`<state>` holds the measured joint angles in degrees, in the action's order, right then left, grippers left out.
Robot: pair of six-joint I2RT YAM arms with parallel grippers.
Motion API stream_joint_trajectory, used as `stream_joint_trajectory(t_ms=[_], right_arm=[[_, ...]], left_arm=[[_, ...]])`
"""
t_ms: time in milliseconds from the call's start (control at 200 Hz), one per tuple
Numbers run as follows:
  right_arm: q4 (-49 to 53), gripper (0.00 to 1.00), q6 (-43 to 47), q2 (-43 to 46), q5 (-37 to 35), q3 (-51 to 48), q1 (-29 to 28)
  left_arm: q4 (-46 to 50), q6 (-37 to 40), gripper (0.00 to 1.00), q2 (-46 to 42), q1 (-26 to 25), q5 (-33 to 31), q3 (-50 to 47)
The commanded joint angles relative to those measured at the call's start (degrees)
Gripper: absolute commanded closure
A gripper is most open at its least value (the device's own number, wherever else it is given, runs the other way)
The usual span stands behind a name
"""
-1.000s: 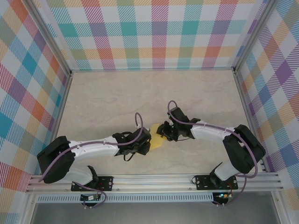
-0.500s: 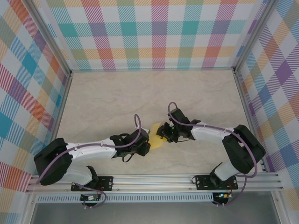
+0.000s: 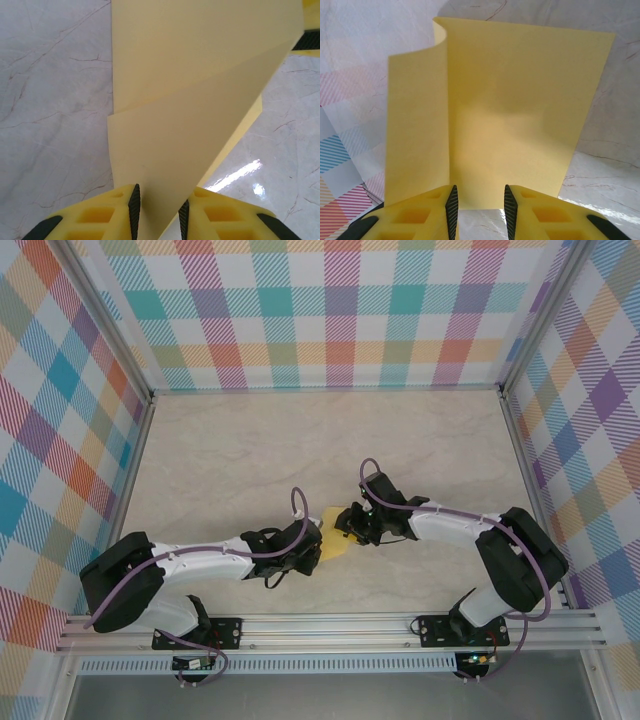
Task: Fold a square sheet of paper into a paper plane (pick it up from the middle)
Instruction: Fourth fold the wing at the center of the table.
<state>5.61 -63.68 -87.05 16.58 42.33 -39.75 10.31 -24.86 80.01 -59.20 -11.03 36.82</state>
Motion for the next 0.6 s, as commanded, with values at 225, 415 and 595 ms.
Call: stream_joint_trajectory(t_ms=[225, 415, 595], right_arm=[[0.4, 0.67, -0.1, 0.3, 0.3, -0.4, 0.3], [2.4, 0.67, 0.2, 1.8, -1.2, -0.2, 0.3], [9.9, 0.66, 1.4, 6.2, -6.9, 0.1, 0.4]], left_arm=[[0.0, 2.4, 0.71, 0.2, -0.8, -0.7, -0.1], [-0.2, 3.3, 0.81, 0.7, -0.9, -0.1, 0.6], [-0.6, 3.8, 0.85, 1.8, -0.9, 1.4, 1.5]])
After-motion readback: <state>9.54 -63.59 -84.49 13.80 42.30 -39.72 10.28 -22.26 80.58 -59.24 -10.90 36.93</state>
